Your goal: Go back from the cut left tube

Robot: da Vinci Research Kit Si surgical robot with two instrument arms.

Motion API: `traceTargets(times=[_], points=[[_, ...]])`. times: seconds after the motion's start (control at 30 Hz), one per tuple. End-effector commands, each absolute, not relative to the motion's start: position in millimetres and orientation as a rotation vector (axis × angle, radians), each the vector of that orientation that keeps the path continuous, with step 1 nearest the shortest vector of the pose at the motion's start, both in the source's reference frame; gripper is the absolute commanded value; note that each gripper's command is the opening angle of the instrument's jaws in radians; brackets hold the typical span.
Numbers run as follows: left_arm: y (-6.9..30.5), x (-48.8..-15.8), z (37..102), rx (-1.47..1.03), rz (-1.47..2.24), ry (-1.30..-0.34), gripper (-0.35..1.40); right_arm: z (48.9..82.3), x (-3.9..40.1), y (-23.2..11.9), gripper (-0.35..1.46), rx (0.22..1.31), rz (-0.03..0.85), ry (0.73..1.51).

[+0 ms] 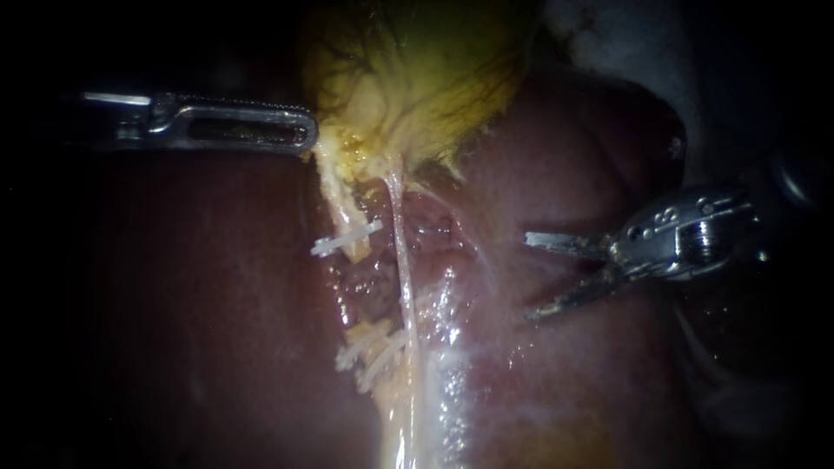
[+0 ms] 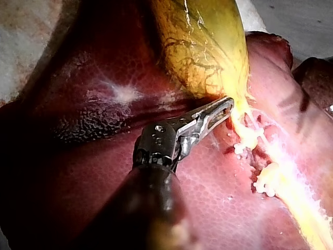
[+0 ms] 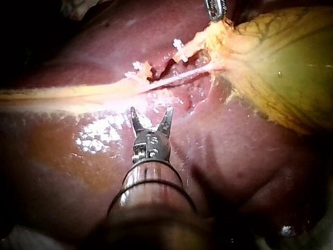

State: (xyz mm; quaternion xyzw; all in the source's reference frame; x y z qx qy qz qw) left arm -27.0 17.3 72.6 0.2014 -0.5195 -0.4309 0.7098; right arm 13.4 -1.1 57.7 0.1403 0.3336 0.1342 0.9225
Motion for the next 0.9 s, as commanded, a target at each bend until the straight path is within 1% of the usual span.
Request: traceTargets(times=[0.03,0.43,0.9], points=[[17.4,-27.2,72.8,0.445,-0.956,-1.154,-0.35,57.7,13.3,-1.1,1.45,0.290,0.273,0.684],[16.8,-30.0,76.8,0.449,-0.926,-1.134,-0.35,57.8,13.0,-1.1,1.45,0.290,0.271,0.681],[16.9,-30.1,77.3,0.449,-0.924,-1.129,-0.35,57.8,13.0,-1.1,1.45,0.288,0.266,0.682]])
